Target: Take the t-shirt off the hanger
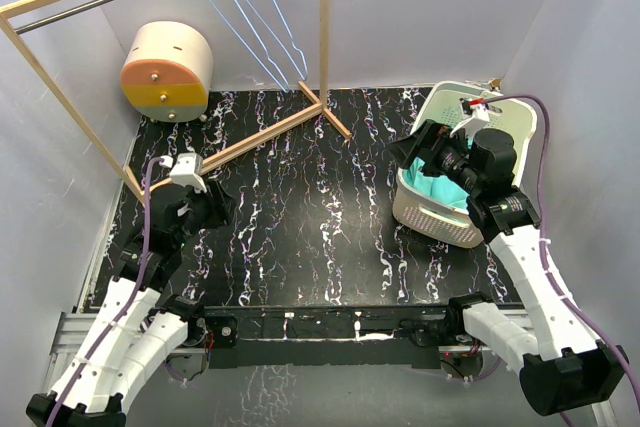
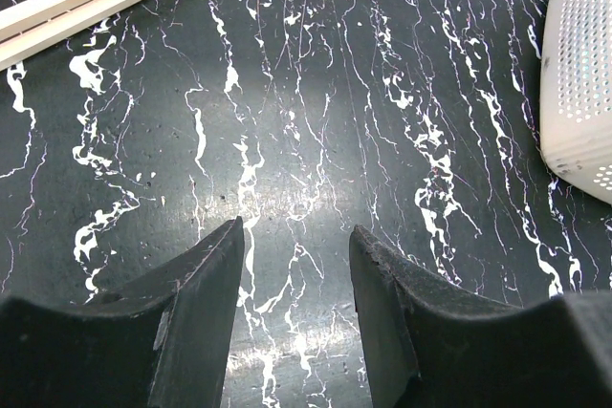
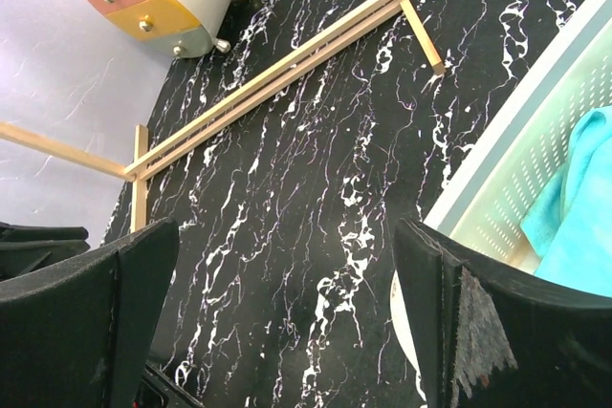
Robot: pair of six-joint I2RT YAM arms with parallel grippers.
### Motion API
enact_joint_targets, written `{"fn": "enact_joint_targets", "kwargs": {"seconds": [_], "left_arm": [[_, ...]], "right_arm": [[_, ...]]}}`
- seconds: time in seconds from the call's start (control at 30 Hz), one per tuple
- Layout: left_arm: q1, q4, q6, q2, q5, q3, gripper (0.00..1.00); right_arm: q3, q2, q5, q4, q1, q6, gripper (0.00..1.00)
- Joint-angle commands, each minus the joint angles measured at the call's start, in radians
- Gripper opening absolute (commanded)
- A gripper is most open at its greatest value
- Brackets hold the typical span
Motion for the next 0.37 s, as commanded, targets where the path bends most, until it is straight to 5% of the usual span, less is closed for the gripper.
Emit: {"fn": "enact_joint_targets", "kwargs": {"seconds": [0.0, 0.33], "left_arm": [[-0.001, 0.001, -0.002, -0.007, -0.003, -0.003, 0.47], [-0.001, -0.003, -0.001, -0.008, -0.001, 0.000, 0.47]], "right_arm": [[-0.008, -0.044, -0.025, 0.095, -0.005, 0.009, 0.98], [-0.001, -0.064, -0.065, 0.107, -0.005, 0.019, 0.98]]}}
